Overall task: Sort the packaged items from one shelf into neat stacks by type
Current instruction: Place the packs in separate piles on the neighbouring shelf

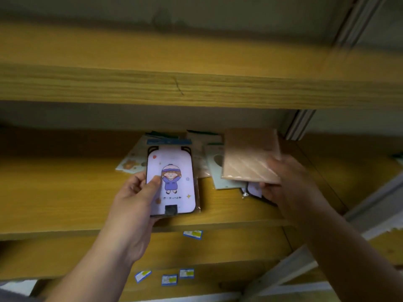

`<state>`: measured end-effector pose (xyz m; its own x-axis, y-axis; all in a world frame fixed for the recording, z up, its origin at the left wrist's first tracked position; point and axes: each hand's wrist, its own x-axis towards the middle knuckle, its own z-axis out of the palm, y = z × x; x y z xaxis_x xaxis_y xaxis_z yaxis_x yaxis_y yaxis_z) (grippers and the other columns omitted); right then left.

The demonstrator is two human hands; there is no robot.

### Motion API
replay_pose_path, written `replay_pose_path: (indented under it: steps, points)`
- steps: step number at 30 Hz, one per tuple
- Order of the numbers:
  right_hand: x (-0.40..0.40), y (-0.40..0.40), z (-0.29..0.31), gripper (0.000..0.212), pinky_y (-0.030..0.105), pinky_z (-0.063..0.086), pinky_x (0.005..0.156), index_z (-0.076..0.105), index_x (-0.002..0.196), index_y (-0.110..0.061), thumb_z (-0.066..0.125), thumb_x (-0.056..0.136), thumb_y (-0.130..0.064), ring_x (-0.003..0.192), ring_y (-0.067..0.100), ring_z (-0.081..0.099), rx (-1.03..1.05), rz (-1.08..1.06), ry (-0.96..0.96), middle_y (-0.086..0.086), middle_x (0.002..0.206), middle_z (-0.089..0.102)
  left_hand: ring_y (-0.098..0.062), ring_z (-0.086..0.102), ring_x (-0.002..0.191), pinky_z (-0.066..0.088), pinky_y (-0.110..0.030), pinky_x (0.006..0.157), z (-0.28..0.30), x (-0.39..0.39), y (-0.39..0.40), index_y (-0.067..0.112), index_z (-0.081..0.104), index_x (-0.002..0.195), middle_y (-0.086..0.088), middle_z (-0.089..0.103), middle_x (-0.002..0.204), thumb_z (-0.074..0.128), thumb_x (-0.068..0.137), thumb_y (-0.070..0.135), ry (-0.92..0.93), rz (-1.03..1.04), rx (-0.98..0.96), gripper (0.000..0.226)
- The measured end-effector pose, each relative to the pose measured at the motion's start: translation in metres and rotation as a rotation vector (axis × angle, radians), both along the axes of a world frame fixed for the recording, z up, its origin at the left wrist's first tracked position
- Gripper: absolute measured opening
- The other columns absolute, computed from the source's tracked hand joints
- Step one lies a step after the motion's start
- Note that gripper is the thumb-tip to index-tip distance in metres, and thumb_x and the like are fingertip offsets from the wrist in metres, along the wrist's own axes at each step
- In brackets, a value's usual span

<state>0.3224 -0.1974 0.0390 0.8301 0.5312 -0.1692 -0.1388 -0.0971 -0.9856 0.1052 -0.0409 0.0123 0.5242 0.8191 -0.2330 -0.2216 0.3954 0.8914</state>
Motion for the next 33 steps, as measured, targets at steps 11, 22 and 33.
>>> replay_pose_path:
  steps: [11,22,33]
  points:
    - [-0.001,-0.116,-0.010,0.012,0.025,0.042,0.040,0.073,0.088,-0.026,0.063,0.092,-0.031,0.050,0.012,0.054,0.271,0.045,0.009,-0.003,0.065,0.063,-0.026,0.077,0.082,0.059,-0.034,0.053,0.010,0.052,-0.070,0.015,0.065,0.111,-0.010,0.079,0.098,0.064,0.093,0.013,0.030,-0.080,0.050,0.019]
    - [-0.006,-0.212,0.016,0.019,0.026,0.039,0.036,0.070,0.100,-0.027,0.058,0.087,-0.033,0.053,0.017,0.053,0.271,0.265,0.049,0.011,0.085,0.069,-0.024,0.077,0.083,0.058,-0.030,0.054,0.030,0.067,-0.182,0.014,0.068,0.109,-0.011,0.079,0.099,0.065,0.091,0.015,0.039,-0.016,0.125,0.019]
    - [0.049,-0.374,0.027,0.021,0.024,0.045,0.038,0.072,0.103,-0.030,0.063,0.085,-0.034,0.067,0.021,0.063,0.287,0.384,0.118,0.010,0.099,0.075,-0.034,0.076,0.070,0.059,-0.053,0.060,0.045,0.105,-0.357,0.016,0.073,0.084,-0.022,0.077,0.090,0.073,0.066,0.021,-0.028,0.002,0.170,0.019]
